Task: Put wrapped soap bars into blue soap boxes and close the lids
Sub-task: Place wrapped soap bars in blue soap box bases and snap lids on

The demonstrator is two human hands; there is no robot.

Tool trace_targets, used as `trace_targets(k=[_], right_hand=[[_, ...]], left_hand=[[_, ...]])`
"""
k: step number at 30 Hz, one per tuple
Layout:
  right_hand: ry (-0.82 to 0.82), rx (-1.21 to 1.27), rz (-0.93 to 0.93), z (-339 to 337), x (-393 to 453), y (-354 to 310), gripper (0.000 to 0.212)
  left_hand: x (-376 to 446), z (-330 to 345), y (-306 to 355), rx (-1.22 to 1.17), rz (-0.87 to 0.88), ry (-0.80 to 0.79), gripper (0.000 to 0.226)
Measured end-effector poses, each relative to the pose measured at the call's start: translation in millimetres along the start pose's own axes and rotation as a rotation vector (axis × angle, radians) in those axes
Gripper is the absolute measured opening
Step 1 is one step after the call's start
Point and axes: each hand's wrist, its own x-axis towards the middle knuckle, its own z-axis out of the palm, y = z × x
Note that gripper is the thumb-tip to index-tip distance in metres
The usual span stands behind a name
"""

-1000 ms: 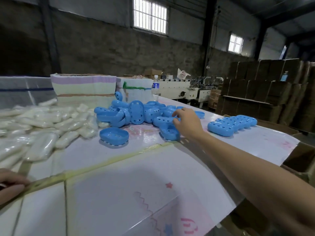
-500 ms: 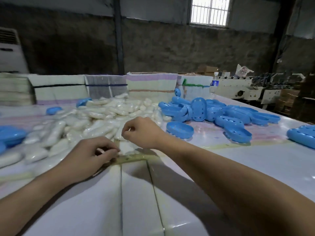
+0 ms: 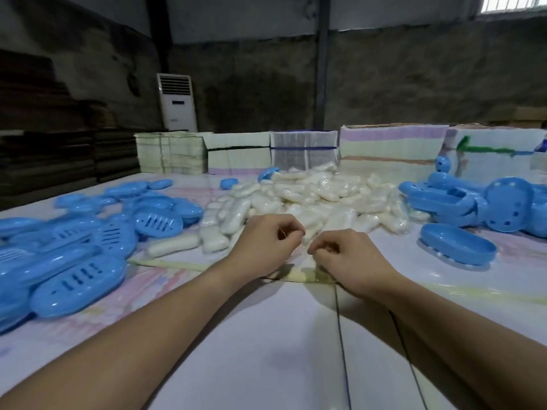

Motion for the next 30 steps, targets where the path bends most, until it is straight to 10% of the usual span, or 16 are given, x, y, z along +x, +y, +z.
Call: trace_targets(k=[7,16,30], right_hand=[[-0.078,0.014,-0.112,6,-7,-11,0.019],[-0.078,0.017,-0.193,7,-7,-14,0.018],[-0.093,0.048,-0.169,5,-6,-13,0.019]], left_hand=[[25,-45,-44,0.133,-0.272,0.291,0.015],[28,-122,-122,0.946,-0.754,-0.116,0.052],[34,-134,-134,1.299,-0.541,-0.44,0.033]])
